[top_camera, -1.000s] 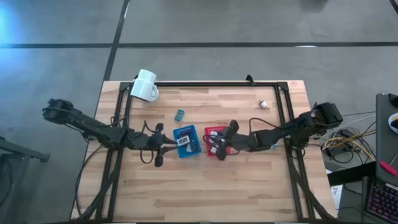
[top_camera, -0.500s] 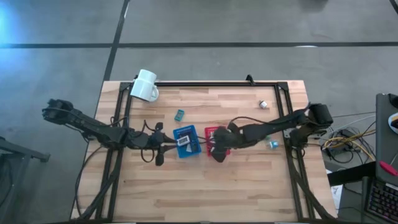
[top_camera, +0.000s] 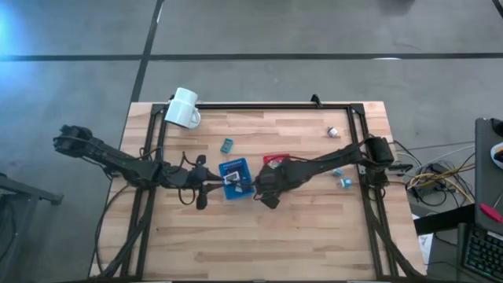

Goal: Pick & Place Office items
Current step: Put the violet charger adapter into the red bin, then put the light blue digital clock into the blue bin

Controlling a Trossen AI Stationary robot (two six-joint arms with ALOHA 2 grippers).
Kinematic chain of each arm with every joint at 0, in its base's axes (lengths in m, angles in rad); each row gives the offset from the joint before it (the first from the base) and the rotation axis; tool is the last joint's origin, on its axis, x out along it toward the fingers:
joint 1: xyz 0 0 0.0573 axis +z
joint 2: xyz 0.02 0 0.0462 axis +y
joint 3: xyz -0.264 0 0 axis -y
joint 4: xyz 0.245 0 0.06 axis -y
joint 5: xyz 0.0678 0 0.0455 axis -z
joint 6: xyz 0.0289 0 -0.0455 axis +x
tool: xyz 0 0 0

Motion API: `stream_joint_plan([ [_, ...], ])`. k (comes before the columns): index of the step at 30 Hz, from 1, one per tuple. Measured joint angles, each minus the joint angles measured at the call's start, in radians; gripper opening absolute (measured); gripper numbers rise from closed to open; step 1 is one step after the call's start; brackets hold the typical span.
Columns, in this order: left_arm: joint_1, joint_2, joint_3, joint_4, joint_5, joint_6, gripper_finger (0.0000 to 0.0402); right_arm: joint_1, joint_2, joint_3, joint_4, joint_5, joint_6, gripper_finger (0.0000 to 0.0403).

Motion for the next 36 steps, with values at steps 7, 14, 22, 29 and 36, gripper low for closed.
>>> stream_joint_plan([
  [7, 0.0, 0.0, 0.012, -0.02, 0.007, -0.011, 0.0094, 0.007, -0.021, -0.008, 0.002, 0.017, -0.014, 0.0168],
  [14, 0.0, 0.0, 0.02, -0.025, 0.007, -0.011, 0.0094, 0.008, -0.036, -0.008, 0.015, 0.03, -0.036, 0.0237],
  [22, 0.0, -0.001, 0.021, -0.027, 0.006, -0.011, 0.0094, 0.008, -0.086, 0.034, -0.098, 0.03, -0.04, 0.0265],
  [29, 0.0, -0.006, 0.032, -0.03, 0.006, -0.022, 0.0094, 0.01, -0.19, 0.057, -0.195, 0.06, -0.063, 0.0258],
  [36, 0.002, -0.038, 0.053, -0.115, 0.006, -0.022, 0.0094, 0.034, -0.317, 0.035, -0.354, 0.093, -0.062, 0.0246],
])
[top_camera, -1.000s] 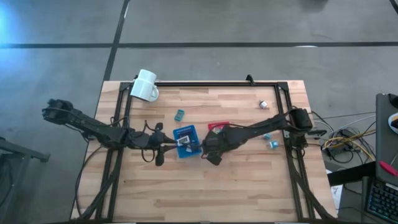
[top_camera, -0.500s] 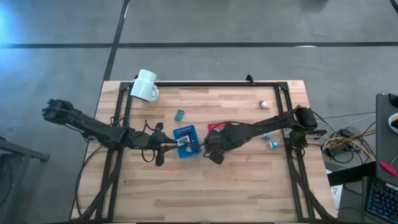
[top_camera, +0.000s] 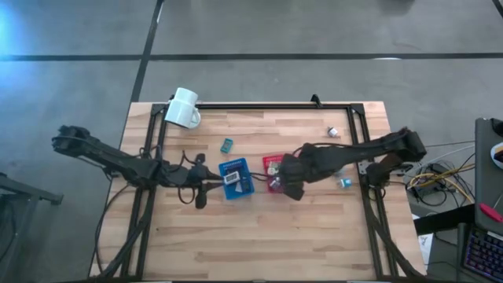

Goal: Pick & Place Office items
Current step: Put the light blue digital clock into the blue bin

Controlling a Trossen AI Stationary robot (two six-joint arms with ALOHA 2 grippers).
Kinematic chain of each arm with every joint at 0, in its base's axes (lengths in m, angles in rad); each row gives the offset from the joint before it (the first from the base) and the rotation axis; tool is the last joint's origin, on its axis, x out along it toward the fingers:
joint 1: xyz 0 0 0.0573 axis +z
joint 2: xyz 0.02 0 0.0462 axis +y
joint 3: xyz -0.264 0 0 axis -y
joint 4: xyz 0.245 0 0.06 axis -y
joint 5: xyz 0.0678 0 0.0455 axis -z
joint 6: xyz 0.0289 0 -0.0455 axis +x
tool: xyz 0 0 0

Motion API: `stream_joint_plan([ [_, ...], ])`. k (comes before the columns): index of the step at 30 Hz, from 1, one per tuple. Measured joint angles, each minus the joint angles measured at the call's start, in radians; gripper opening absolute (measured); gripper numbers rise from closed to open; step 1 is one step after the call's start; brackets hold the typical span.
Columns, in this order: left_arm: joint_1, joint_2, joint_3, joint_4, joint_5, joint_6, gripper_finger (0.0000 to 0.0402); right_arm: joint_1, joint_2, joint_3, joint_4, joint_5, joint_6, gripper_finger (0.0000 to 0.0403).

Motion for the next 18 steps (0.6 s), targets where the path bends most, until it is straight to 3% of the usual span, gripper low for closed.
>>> stream_joint_plan([
  [7, 0.006, -0.096, 0.047, -0.18, -0.092, 0.008, 0.0094, 0.064, -0.169, -0.143, 0.091, 0.07, -0.004, 0.0233],
  [12, 0.027, -0.181, 0.08, -0.315, -0.142, 0.009, 0.0094, 0.103, -0.297, -0.336, 0.352, 0.076, -0.013, 0.0231],
  [18, 0.075, -0.239, 0.088, -0.347, -0.144, 0.003, 0.0094, 0.117, -0.409, -0.618, 0.812, 0.196, -0.104, 0.023],
])
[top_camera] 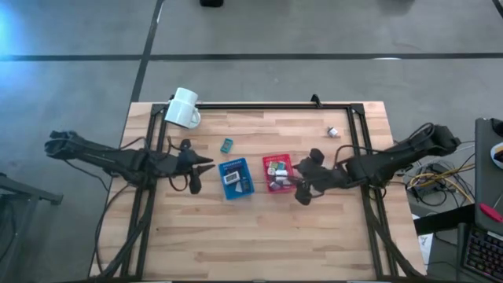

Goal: Pick & Place Office items
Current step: Put the light blue digital clock into the blue bin

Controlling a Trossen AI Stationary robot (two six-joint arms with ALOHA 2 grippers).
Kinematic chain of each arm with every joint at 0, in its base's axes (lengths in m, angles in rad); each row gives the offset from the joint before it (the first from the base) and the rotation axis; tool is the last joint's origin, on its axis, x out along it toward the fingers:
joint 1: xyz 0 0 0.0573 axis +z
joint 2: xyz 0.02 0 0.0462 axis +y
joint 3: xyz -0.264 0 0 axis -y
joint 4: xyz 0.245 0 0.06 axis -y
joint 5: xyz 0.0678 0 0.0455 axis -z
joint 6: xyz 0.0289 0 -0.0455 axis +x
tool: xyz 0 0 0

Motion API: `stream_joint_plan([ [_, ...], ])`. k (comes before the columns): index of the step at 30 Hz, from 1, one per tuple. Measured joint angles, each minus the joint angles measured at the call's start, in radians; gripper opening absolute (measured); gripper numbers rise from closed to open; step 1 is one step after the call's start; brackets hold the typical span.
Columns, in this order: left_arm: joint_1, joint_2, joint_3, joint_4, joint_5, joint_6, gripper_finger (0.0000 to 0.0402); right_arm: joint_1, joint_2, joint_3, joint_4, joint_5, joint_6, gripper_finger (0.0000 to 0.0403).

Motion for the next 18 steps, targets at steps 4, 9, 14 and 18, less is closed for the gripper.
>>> stream_joint_plan([
  [4, 0.05, -0.007, -0.001, -0.012, -0.032, -0.004, 0.0094, -0.001, -0.028, -0.169, 0.337, 0.102, -0.085, 0.0231],
  [9, 0.12, -0.004, -0.003, -0.017, -0.1, -0.012, 0.0094, -0.001, -0.014, -0.339, 0.759, 0.214, -0.234, 0.0231],
  [14, 0.181, 0.002, -0.005, -0.015, -0.099, -0.043, 0.0094, -0.026, -0.004, -0.44, 0.995, 0.254, -0.39, 0.0231],
  [18, 0.226, 0.006, -0.005, -0.016, -0.098, -0.083, 0.0094, -0.067, -0.004, -0.489, 1.114, 0.309, -0.5, 0.0231],
])
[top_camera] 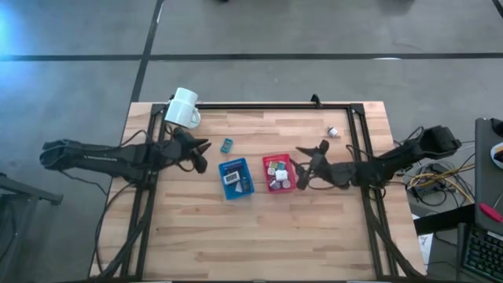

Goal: Pick & Place Office items
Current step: Put the light blue digital clock into the blue bin

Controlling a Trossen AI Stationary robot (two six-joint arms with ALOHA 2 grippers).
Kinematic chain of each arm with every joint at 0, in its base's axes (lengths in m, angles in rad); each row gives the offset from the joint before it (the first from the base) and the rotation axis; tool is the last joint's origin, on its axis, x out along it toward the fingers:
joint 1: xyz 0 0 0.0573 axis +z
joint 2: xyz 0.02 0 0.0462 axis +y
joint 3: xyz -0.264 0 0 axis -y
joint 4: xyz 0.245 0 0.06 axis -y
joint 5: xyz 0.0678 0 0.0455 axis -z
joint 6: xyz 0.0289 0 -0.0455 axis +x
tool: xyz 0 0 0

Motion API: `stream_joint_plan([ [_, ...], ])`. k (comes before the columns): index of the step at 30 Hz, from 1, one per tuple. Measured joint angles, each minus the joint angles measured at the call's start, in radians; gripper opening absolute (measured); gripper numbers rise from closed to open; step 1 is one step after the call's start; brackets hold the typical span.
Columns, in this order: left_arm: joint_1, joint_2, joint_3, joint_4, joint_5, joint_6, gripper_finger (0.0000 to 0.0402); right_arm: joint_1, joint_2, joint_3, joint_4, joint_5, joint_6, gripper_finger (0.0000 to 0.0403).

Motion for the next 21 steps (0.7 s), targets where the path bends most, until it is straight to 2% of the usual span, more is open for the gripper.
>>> stream_joint_plan([
  [9, 0.103, 0.023, -0.003, 0.019, 0.004, -0.048, 0.0094, -0.165, 0.0, -0.033, 0.066, -0.001, 0.007, 0.0231],
  [17, 0.186, 0.06, -0.003, 0.251, 0.034, 0.085, 0.0094, -0.285, 0.006, 0.005, 0.065, -0.224, 0.162, 0.0231],
  [19, 0.195, 0.067, -0.003, 0.283, 0.034, 0.065, 0.0094, -0.291, 0.019, 0.013, 0.065, -0.23, 0.232, 0.0231],
  [21, 0.2, 0.069, -0.003, 0.287, 0.034, -0.022, 0.0094, -0.29, 0.027, 0.027, 0.062, -0.234, 0.33, 0.0231],
])
